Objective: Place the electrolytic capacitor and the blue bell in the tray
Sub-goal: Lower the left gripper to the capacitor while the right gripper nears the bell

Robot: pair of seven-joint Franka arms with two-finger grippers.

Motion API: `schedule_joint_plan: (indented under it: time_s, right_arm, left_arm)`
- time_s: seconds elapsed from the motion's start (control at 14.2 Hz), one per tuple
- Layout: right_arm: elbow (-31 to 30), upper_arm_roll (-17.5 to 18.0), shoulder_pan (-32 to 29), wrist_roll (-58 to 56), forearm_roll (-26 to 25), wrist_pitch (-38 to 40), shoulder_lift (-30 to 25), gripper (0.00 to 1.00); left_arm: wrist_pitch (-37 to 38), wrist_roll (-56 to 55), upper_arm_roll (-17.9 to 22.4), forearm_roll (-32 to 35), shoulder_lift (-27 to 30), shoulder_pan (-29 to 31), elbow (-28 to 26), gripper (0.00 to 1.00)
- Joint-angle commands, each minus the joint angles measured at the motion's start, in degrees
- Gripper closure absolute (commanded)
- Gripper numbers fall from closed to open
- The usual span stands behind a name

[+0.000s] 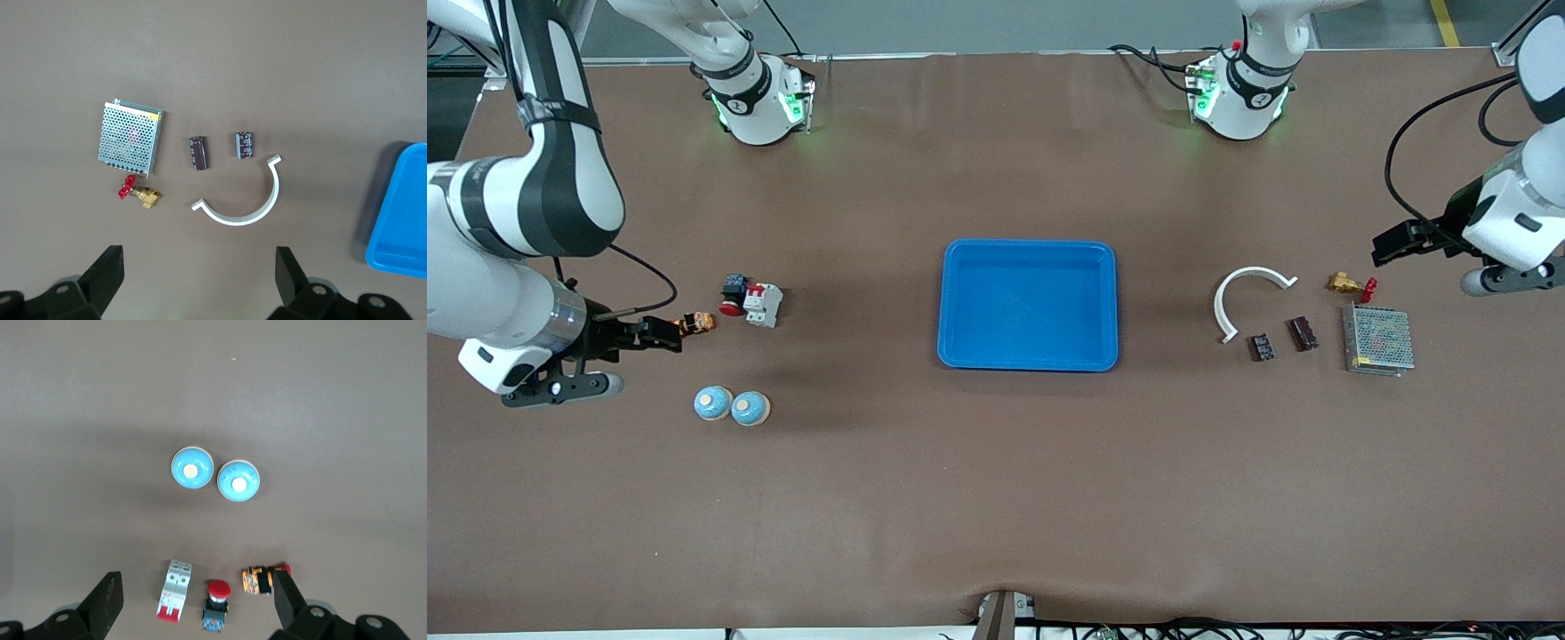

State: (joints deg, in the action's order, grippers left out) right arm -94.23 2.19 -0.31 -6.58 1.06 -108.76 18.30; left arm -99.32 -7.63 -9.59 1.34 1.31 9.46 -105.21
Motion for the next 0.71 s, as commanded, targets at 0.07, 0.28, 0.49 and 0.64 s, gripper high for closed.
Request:
schedule_joint_plan:
  time_s: [0.07,0.28,0.49,0.64]
  right_arm:
    - [1.1,0.1,0.7,0.9,0.1,-4.4,3.9,0.00]
    - [1.1,0.0,2.0,0.9,0.1,-8.6,6.7,0.00]
    - [2.0,0.1,3.0,0.8,0.1,-11.9,9.8,0.00]
    - [2.3,0.0,3.5,0.4,0.0,-13.8,11.5,0.00]
  left_arm:
    - [-4.5,-2.2,-0.4,1.3,1.3,0.4,-4.4,0.00]
    - [-9.0,-2.4,-0.4,1.3,-0.2,0.4,-7.0,0.00]
    - [-14.2,-2.7,-0.4,1.3,-0.7,0.6,-10.5,0.00]
    - [-17.0,-2.7,-0.4,1.2,-2.2,0.7,-12.3,0.00]
